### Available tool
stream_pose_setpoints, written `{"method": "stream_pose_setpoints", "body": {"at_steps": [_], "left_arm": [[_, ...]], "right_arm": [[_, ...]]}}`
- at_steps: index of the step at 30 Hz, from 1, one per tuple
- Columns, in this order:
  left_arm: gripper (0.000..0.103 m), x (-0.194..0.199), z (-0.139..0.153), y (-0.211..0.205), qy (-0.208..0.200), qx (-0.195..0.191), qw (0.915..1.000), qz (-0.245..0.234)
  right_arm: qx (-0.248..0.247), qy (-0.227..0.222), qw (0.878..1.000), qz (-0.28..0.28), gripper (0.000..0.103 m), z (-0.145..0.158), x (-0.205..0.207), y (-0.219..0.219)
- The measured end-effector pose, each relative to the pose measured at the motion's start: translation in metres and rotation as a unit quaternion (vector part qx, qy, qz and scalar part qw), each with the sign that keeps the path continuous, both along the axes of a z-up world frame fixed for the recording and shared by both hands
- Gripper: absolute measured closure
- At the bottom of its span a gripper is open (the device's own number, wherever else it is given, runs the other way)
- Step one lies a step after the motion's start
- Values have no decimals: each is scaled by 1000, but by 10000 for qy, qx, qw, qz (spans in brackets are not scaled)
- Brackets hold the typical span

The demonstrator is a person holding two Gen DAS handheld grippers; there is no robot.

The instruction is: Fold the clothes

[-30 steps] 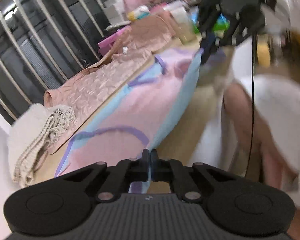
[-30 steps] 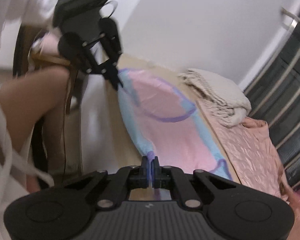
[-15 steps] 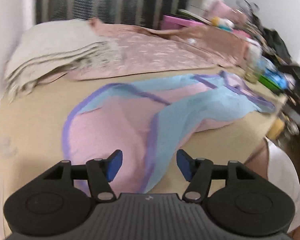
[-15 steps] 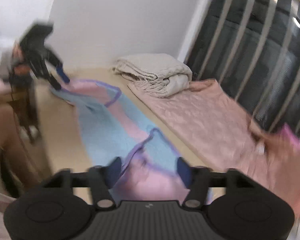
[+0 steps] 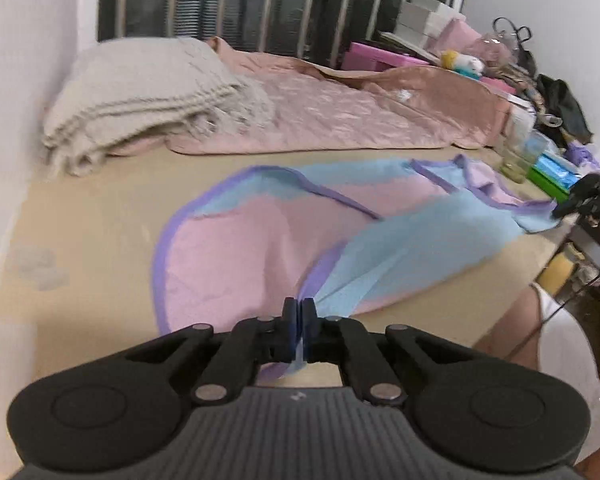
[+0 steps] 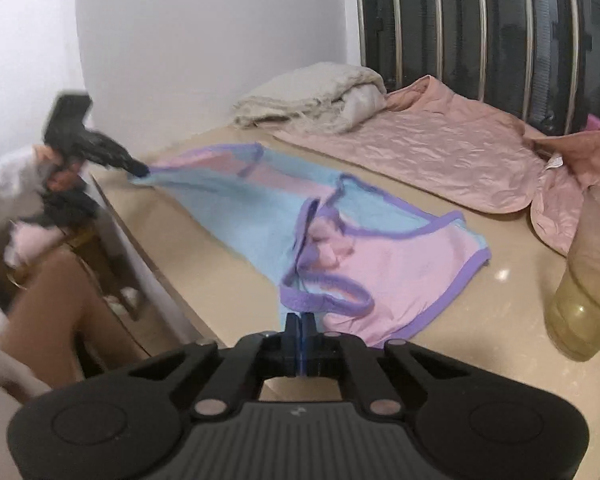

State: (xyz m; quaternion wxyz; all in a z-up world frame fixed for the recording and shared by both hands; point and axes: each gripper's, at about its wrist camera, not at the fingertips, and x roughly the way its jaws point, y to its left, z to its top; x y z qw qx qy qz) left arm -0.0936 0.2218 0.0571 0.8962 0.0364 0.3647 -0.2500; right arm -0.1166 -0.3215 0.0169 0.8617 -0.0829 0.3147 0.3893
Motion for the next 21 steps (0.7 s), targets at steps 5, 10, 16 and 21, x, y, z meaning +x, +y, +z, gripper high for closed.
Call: {"method": "stream_pose_setpoints", "body": {"at_steps": [5, 10, 16, 21], "left_arm": [[85, 6, 3, 5, 14, 169, 9998, 125], [62, -1, -5, 15, 198, 87, 9996, 190], [101, -3, -12, 16, 235, 204, 9995, 104], [101, -3, 1, 17, -12, 276, 9995, 128]], "right_arm": [[-184, 112, 9988, -435, 91, 7, 29, -13], [-102, -157, 9998, -52, 54, -2, 6, -6], [-63, -71, 9987, -504, 61, -24, 2, -2], [-154, 11, 9989, -434, 99, -22, 8, -4]]}}
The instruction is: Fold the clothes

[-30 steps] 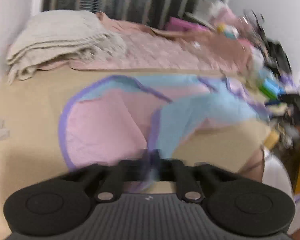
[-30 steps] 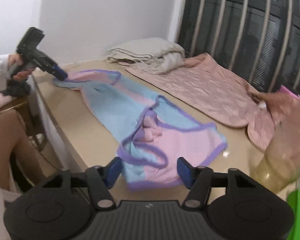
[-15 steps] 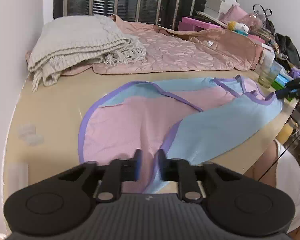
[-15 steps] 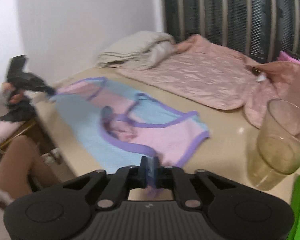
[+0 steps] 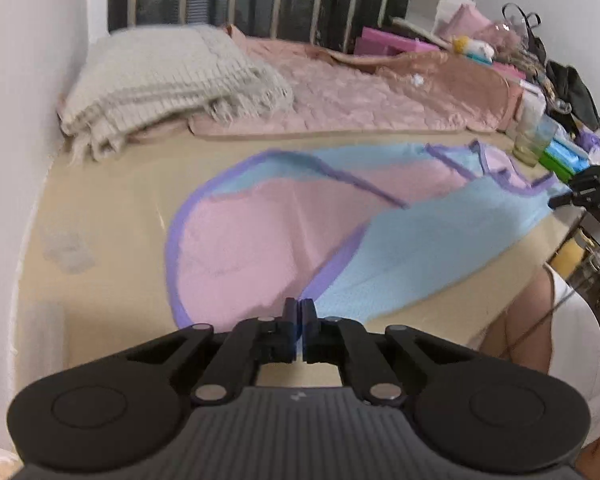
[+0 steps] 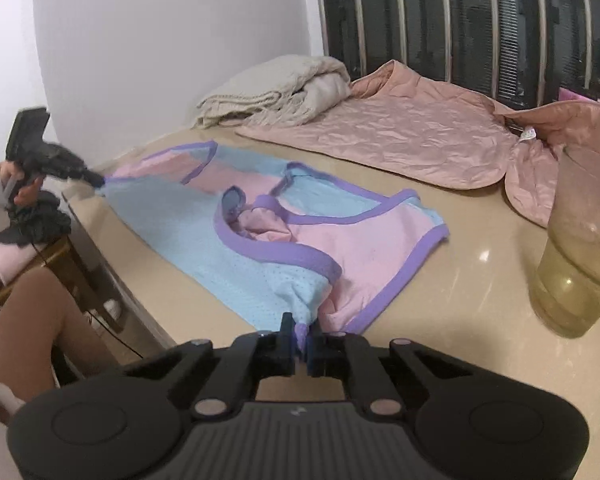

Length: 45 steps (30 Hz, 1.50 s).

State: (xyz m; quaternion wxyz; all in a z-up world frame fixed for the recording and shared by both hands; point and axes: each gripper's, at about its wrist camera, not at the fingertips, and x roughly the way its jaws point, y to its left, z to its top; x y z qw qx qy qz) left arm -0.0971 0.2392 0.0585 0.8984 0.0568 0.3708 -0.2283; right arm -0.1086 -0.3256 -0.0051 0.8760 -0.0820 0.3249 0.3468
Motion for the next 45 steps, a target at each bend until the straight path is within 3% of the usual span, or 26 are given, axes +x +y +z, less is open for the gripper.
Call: {"method": "stream_pose_setpoints", "body": {"at_steps": [3, 5, 7, 10, 15, 17, 18, 20, 21, 22, 24, 26, 28, 31, 33, 36, 38, 39, 40, 42, 45], "left_arm": [[101, 3, 8, 2, -185, 213, 9996, 80], [100, 9, 7, -1, -59, 378, 9993, 41], [89, 13, 4, -2, 41, 463, 9989, 80], [76, 11, 0, 3, 97, 376, 9991, 179], [75, 6, -7, 10, 88, 308, 9988, 360], [75, 6, 2, 12, 41, 46, 9990, 448], [71, 5, 12, 11, -88, -41, 9986, 511], [45, 3, 32, 2, -399, -68, 9974, 599], [29, 4, 44, -5, -575, 0, 9964, 622], [22, 11, 52, -16, -696, 14, 9965, 459], [22, 30, 66, -38, -822, -18, 9966, 74], [21, 67, 64, -64, -710, 21, 9972, -217], [21, 101, 51, -83, -485, 213, 9984, -177], [21, 146, 30, -106, -198, 494, 9985, -103], [21, 163, 16, -108, -11, 362, 9993, -130], [24, 184, 1, -107, 273, 322, 9991, -93], [46, 189, -6, -104, 425, 223, 9987, -166], [73, 190, -8, -103, 488, 161, 9984, -217], [93, 188, -10, -103, 476, 150, 9984, -271], [96, 184, -13, -101, 442, 137, 9982, -381], [99, 173, -6, -95, 170, -64, 9994, -308]], "right_arm": [[-128, -63, 9999, -44, 98, 4, 1, 2], [-316, -114, 9994, -8, 97, 3, -1, 7], [-462, -184, 9988, 28, 91, 2, -4, 12], [-333, -403, 9986, 36, 90, 10, -14, 13], [46, -627, 9980, 9, 90, 22, -21, 23], [24, -626, 9980, 28, 90, 19, -16, 30], [6, -642, 9979, 17, 89, 21, -13, 31], [-31, -672, 9977, -5, 88, 25, -8, 33], [-49, -688, 9976, -16, 85, 27, -6, 34], [-67, -703, 9975, -27, 83, 29, -3, 36], [121, -769, 9969, -102, 54, 45, 16, 45], [273, -761, 9965, -193, 42, 64, 44, 58], [-124, -419, 9984, -372, 44, 73, 81, 87], [-310, -322, 9970, -628, 44, 79, 115, 111], [-273, -227, 9985, -407, 45, 75, 137, 123], [-452, 289, 9978, -381, 47, 53, 171, 147], [-541, 652, 9956, -389, 54, 34, 188, 159], [-589, 775, 9944, -404, 67, 26, 193, 163], [-617, 784, 9941, -422, 74, 20, 193, 165], [-641, 646, 9948, -448, 96, 13, 187, 167], [-490, 558, 9964, -421, 100, 18, 180, 162]]}}
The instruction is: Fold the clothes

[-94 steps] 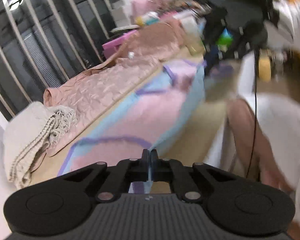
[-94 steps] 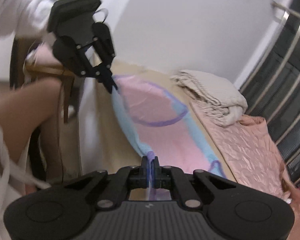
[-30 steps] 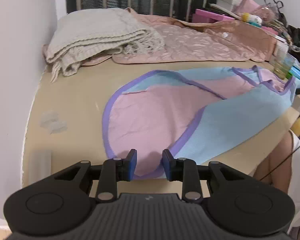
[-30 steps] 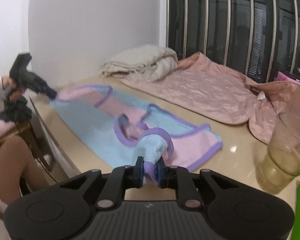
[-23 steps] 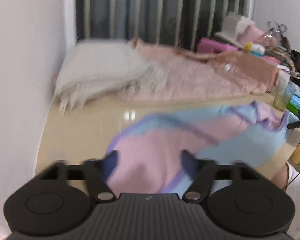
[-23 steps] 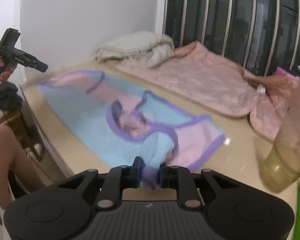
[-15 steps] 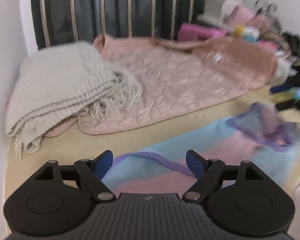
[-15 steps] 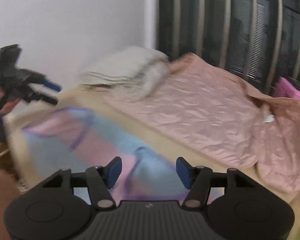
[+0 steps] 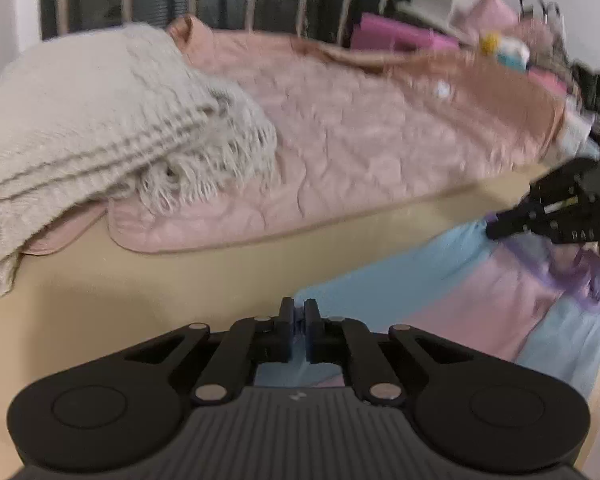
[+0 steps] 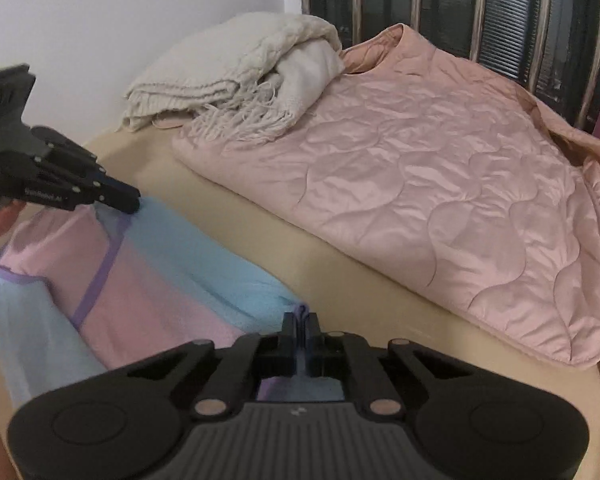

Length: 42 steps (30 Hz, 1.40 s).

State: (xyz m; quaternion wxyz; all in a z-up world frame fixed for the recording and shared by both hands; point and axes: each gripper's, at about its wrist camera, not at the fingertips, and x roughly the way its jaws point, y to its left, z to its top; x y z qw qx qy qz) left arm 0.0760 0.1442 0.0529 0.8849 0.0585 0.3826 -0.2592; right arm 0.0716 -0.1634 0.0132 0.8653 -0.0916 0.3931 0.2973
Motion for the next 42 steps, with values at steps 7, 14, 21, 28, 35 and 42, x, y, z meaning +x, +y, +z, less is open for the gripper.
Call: {"method": "stream_pose_setpoints", "body": {"at_steps": [7, 14, 21, 28, 35, 42], "left_arm": [[97, -82, 27, 15, -849, -209, 9961, 110], [91, -127, -8, 23, -313, 488, 9974, 416], [47, -121, 20, 22, -749, -74, 9919, 1024], [42, -111, -18, -27, -480, 482, 9944, 808], [33, -115, -24, -23, -411, 436, 9918, 1127], [32, -121, -22, -23, -374, 468, 9905, 1240]], "right_arm": [[182, -993, 9928, 645, 100, 39, -82, -19], [-602, -975, 9818, 1514, 88, 17, -153, -11], [-561, -1413, 9879, 293, 61, 43, -116, -52], [-514, -363, 9948, -806, 81, 15, -40, -76], [66, -1297, 9811, -1437, 103, 37, -98, -99], [305, -1216, 9764, -1757, 100, 27, -181, -139]]}}
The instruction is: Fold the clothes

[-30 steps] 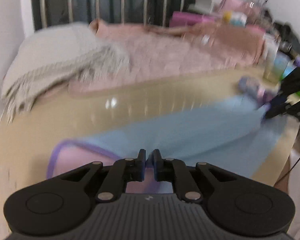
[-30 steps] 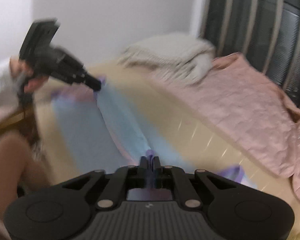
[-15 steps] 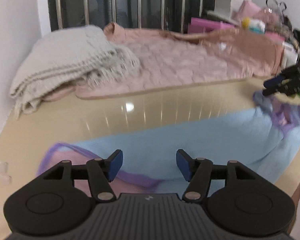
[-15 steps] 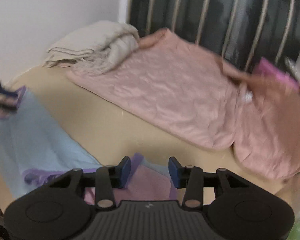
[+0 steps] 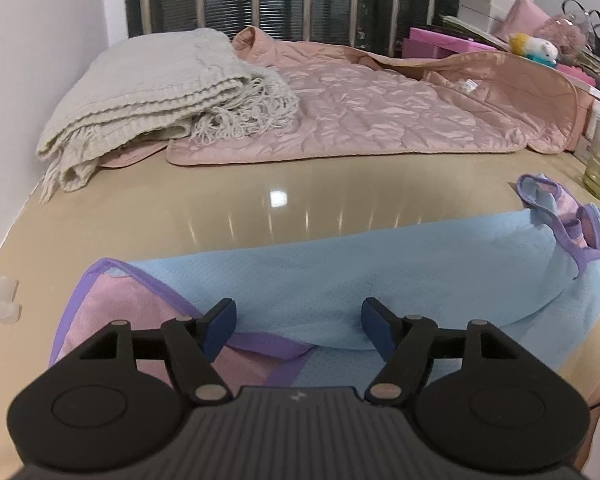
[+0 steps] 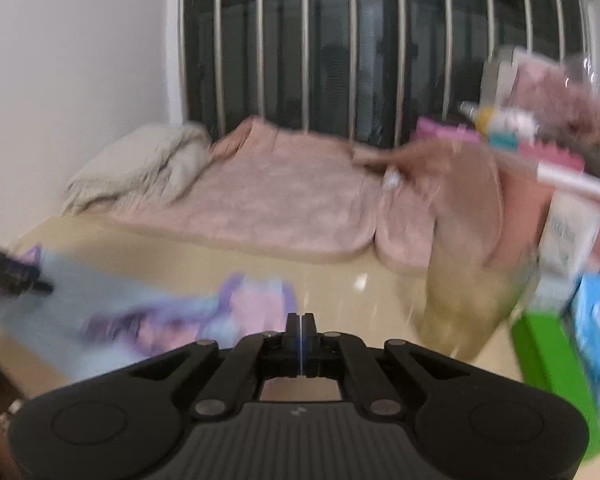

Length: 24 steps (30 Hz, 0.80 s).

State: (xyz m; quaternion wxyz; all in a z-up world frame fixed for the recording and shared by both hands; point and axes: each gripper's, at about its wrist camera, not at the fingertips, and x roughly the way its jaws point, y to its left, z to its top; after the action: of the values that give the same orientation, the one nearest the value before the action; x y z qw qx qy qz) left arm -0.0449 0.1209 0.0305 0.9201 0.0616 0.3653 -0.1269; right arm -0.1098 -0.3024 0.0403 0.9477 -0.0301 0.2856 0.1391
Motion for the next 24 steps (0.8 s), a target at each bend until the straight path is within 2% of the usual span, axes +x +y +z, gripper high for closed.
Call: {"method": "stream_pose_setpoints", "body": {"at_steps": [1, 3, 4, 6, 8, 11, 13, 15, 16, 17, 19, 20, 22, 24], "left_arm": [[31, 1, 0, -1, 19, 11, 10000, 11], [30, -1, 0, 0, 5, 10, 10000, 46], [28, -3, -1, 0, -35, 34, 10000, 46], [24, -5, -2, 2, -68, 58, 9999, 121], [22, -7, -2, 7, -92, 24, 9998, 179], [19, -7, -3, 9, -120, 32, 9998, 179], [18, -5, -3, 8, -101, 40, 9998, 163], [17, -4, -3, 8, -104, 48, 9998, 157], [17, -4, -3, 8, -119, 51, 9998, 160], [16, -5, -4, 8, -132, 44, 9998, 168], [15, -6, -5, 10, -153, -6, 9997, 191], [15, -6, -6, 11, -159, -28, 9997, 195], [14, -6, -6, 12, -155, -46, 9997, 201], [14, -6, -6, 13, -160, -49, 9996, 205]], "right_arm": [[-3, 10, 10000, 77, 99, -1, 3, 5], [91, -30, 9997, 242, 76, -1, 14, 19], [85, 48, 9991, 401, 78, -4, 21, 25], [-344, 441, 9969, 560, 100, -17, 32, 39], [-733, 650, 9940, 489, 101, -30, 31, 37], [-536, 633, 9965, 59, 98, -28, 22, 11], [-89, 414, 9990, -148, 88, -17, 10, -6], [411, 165, 9989, 179, 54, -6, -4, -13], [568, 84, 9975, 416, 51, -5, -7, -10], [655, 10, 9959, 627, 52, -6, -8, -4], [352, 82, 9966, 746, 68, -18, -2, 10], [148, 263, 9973, 674, 97, -25, 4, 13], [-27, 742, 9965, 393, 98, -35, 17, 8], [165, 778, 9963, 313, 92, -26, 15, -5]]}}
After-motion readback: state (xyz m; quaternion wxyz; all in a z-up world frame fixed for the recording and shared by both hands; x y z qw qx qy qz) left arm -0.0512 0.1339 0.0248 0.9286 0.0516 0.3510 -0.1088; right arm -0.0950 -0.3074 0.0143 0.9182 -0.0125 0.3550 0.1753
